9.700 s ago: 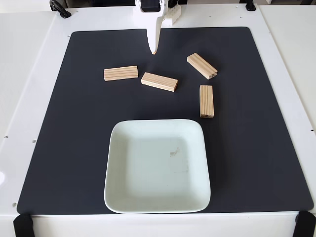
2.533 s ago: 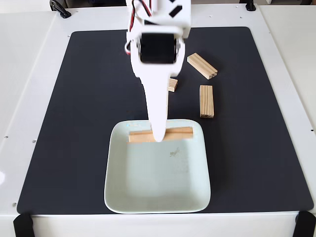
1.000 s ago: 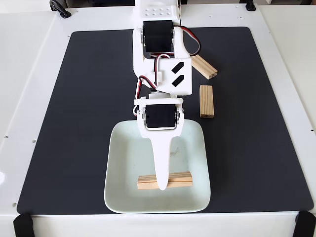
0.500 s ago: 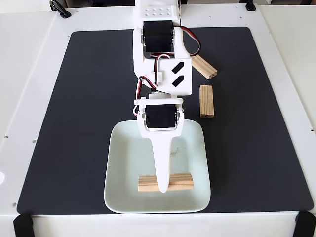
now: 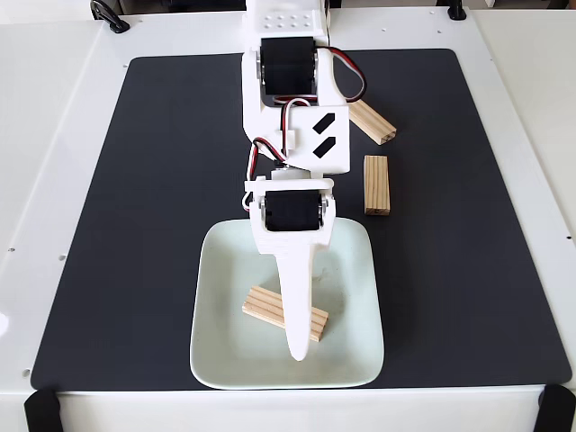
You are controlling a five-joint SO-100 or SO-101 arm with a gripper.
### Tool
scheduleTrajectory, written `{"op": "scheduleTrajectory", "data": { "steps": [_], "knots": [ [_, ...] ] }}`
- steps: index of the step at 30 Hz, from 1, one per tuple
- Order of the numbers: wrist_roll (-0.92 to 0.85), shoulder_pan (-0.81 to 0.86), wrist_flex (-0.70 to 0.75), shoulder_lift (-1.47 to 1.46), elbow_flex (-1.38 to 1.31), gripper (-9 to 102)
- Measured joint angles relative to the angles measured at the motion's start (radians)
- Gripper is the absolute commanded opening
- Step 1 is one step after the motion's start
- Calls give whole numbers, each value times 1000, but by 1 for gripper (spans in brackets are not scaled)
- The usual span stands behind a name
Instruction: Pick up the wooden block and place them on the plate.
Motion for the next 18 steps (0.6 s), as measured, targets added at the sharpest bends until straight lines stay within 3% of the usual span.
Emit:
{"op": "scheduleTrajectory", "data": {
  "steps": [3,11,18],
  "knots": [
    [0,2,25,0,0,-2],
    [40,2,206,143,46,-1],
    [63,-34,353,485,321,-1]
  ]
}}
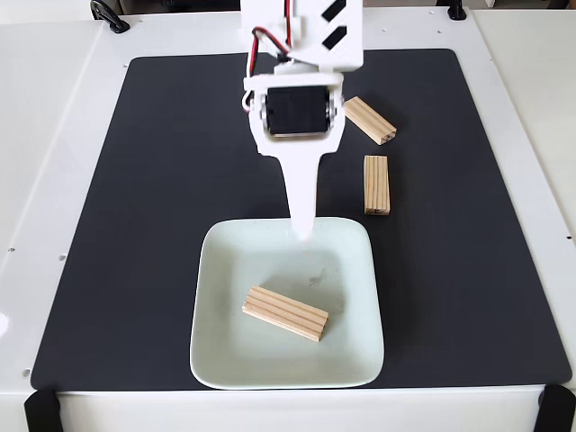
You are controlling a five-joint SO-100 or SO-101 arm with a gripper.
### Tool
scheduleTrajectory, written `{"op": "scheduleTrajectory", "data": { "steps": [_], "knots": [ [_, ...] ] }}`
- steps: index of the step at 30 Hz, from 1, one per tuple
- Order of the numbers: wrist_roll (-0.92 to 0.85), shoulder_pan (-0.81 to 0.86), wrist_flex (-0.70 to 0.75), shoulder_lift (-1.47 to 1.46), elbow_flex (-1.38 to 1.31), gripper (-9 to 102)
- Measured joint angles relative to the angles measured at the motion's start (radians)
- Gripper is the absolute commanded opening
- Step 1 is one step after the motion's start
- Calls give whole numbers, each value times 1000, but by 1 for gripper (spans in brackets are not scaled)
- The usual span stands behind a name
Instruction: Pick up the wooden block and place them on the plate.
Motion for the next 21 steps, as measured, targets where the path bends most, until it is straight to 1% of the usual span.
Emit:
{"op": "scheduleTrajectory", "data": {
  "steps": [8,15,17,21],
  "knots": [
    [0,3,12,465,568,0],
    [-2,-35,12,865,1092,-1],
    [-41,-26,12,960,1203,-1],
    [-126,-66,12,1100,1382,-1]
  ]
}}
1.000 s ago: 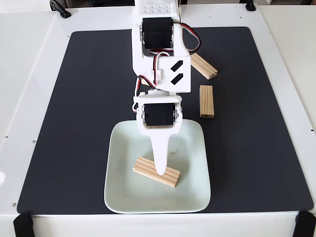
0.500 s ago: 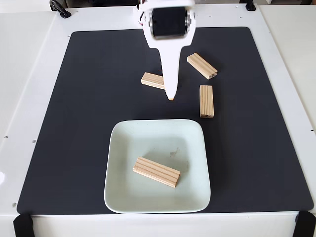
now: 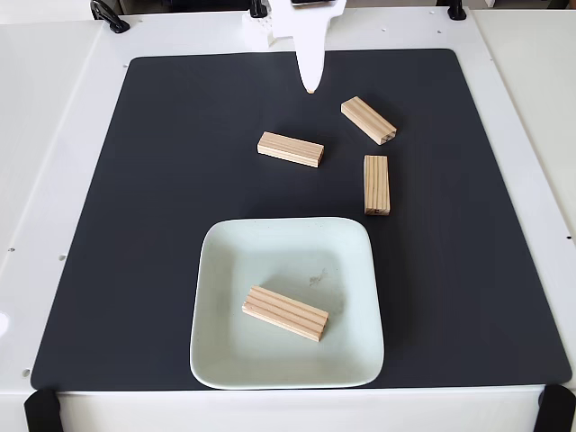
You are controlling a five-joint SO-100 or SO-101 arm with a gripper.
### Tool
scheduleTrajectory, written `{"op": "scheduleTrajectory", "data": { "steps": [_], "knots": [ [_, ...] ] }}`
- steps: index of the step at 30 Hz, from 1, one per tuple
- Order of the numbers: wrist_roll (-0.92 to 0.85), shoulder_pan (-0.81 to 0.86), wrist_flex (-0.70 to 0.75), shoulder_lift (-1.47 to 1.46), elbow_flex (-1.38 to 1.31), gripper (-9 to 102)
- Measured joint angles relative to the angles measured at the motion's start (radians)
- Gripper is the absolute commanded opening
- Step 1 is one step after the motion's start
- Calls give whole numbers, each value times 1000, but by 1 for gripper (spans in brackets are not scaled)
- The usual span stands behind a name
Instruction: Pick up the wooden block and place them on the plate.
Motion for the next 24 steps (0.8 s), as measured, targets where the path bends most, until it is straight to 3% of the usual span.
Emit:
{"op": "scheduleTrajectory", "data": {
  "steps": [6,10,20,24],
  "knots": [
    [-32,0,-75,117,201,0],
    [-153,-25,-100,133,212,0],
    [-954,-146,-94,64,109,0],
    [-1249,-153,26,-72,-32,0]
  ]
}}
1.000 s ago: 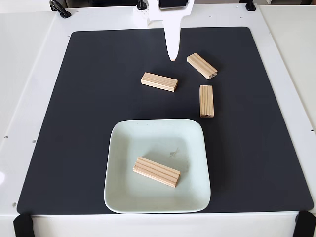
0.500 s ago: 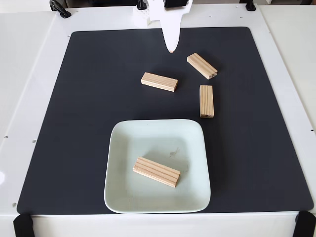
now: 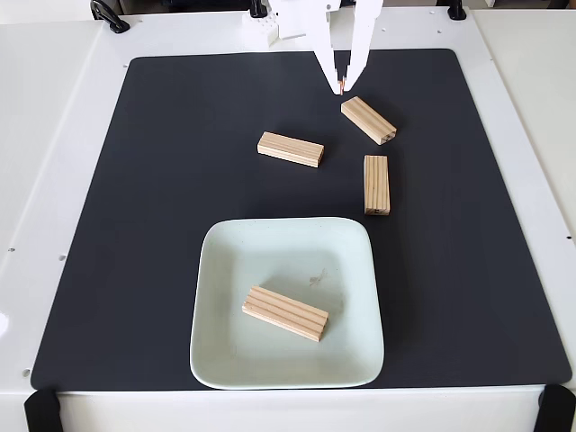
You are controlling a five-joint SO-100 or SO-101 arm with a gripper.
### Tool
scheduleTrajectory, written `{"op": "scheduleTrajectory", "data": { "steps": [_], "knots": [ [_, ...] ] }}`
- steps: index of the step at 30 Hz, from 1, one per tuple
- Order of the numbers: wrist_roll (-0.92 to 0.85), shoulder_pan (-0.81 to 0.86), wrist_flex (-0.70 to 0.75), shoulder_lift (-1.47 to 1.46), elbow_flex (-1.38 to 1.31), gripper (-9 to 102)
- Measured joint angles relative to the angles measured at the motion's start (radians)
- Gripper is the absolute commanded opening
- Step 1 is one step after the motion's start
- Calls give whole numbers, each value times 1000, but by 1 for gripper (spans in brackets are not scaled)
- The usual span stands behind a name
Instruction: Pick up the wooden block and place them on the plate.
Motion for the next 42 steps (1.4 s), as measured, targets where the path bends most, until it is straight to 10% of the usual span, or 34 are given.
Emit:
{"op": "scheduleTrajectory", "data": {
  "steps": [5,14,42],
  "knots": [
    [-242,2,230,-221,-224,3],
    [-405,2,334,-410,-393,44],
    [-325,-91,149,-391,-55,44]
  ]
}}
